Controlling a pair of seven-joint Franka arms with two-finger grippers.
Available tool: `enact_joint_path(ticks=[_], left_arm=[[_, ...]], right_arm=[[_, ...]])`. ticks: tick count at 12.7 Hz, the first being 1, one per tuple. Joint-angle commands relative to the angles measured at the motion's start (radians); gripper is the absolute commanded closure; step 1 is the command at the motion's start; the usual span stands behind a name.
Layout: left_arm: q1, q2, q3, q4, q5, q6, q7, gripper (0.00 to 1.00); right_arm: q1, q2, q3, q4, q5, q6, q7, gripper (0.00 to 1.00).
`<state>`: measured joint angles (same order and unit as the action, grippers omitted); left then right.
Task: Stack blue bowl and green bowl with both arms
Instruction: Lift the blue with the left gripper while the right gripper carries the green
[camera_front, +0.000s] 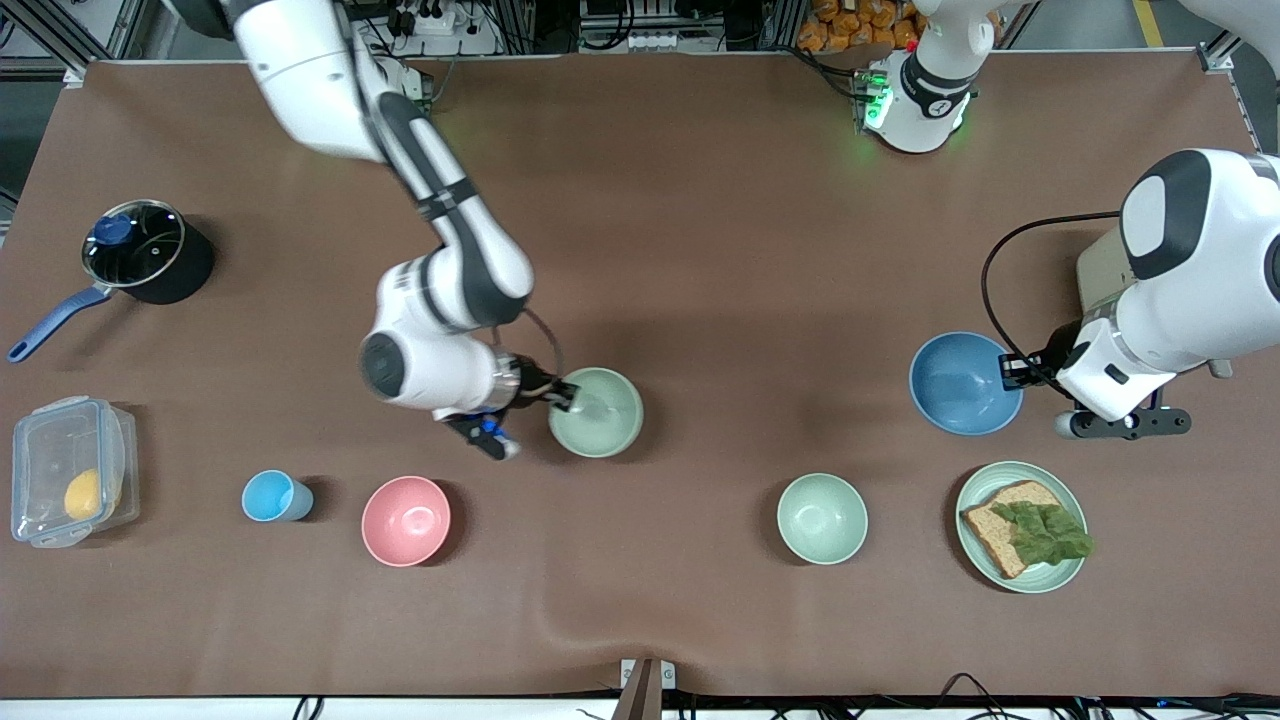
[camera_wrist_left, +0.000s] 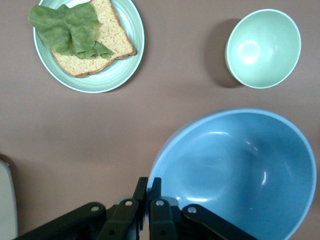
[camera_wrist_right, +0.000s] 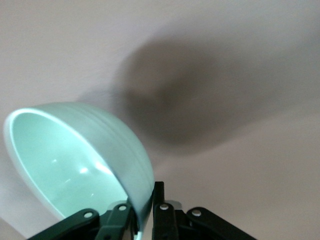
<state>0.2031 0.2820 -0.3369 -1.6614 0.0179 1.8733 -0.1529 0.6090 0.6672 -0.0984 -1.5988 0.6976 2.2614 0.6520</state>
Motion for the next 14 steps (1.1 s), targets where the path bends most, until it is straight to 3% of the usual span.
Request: enact_joint_path(ticks=[1, 3, 4, 5, 6, 9, 14], left_arm=[[-0.033, 0.022, -0.002, 0.034, 0.013, -0.026, -0.037, 1.00], [-0.034, 0.028, -0.002, 0.032, 0.013, -0.026, -0.045, 1.00], [-0.034, 0.029, -0.002, 0.029, 0.013, -0.026, -0.047, 1.00], [-0.034, 0.029, -0.002, 0.025, 0.013, -0.026, -0.047, 1.00], [-0.034, 0.029, -0.004, 0.025, 0.011, -0.026, -0.050, 1.00], [-0.080, 0.042, -0.010, 0.035, -0.003, -0.025, -0.158, 1.00], [-0.283, 0.161, -0.010, 0.161, -0.004, -0.019, -0.546, 1.00]], right_arm=[[0.055, 0.054, -0.011, 0.007, 0.077, 0.121, 0.020, 0.86], [0.074, 0.087, -0.011, 0.051, 0.115, 0.136, 0.020, 0.84], [0.078, 0.101, -0.011, 0.069, 0.120, 0.142, 0.023, 0.77], [0.092, 0.107, -0.011, 0.072, 0.120, 0.158, 0.023, 0.51], [0.107, 0.106, -0.011, 0.069, 0.117, 0.194, 0.023, 0.01], [0.092, 0.085, -0.014, 0.066, 0.115, 0.182, 0.017, 0.00], [-0.044, -0.004, -0.035, 0.062, 0.093, -0.116, -0.069, 0.00]])
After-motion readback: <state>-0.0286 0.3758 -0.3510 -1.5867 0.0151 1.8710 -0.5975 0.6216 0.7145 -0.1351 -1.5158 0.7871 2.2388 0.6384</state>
